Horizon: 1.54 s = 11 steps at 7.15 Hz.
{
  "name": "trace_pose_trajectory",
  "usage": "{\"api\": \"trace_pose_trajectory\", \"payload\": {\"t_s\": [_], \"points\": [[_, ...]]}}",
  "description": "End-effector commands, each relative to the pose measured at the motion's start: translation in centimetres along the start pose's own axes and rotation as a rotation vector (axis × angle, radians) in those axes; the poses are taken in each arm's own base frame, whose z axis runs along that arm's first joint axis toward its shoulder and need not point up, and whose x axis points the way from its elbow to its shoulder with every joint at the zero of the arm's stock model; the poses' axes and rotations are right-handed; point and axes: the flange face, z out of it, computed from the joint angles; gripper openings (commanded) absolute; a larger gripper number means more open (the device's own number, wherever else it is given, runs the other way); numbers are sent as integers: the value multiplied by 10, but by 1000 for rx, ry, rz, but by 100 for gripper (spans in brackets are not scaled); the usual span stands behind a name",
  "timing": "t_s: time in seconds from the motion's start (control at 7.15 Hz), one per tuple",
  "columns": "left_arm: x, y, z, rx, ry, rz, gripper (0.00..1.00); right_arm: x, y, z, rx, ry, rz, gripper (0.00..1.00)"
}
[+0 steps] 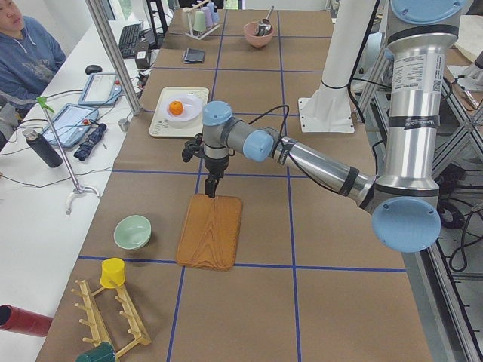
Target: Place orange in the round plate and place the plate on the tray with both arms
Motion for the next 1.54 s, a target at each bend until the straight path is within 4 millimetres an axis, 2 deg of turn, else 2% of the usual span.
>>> {"api": "trace_pose_trajectory", "payload": {"t_s": [0.0, 0.14, 0.28, 0.42, 0.56, 0.84, 0.98, 1.4], "points": [[-54, 7, -10, -27, 47, -84, 98, -1, -24, -22, -154, 62, -52, 100], [-65, 9, -12, -43, 52, -66, 98, -4, -17, -33, -164, 102, -83, 100], [-84, 12, -11, -51, 66, -48, 98, -1, 0, -32, -172, 103, -78, 100], [-85, 15, -13, -67, 92, -71, 98, 4, 11, -27, -181, 102, -70, 100], [-82, 4, -17, -92, 98, -105, 98, 6, 15, -23, -187, 102, -69, 100], [-74, -15, -28, -144, 101, -177, 98, 9, 37, -21, -191, 92, -64, 100], [-77, -9, -24, -147, 101, -173, 98, 4, 48, -26, -185, 92, -71, 100], [-90, 15, -7, -156, 104, -176, 98, 8, 53, -17, -202, 71, -54, 100]]}}
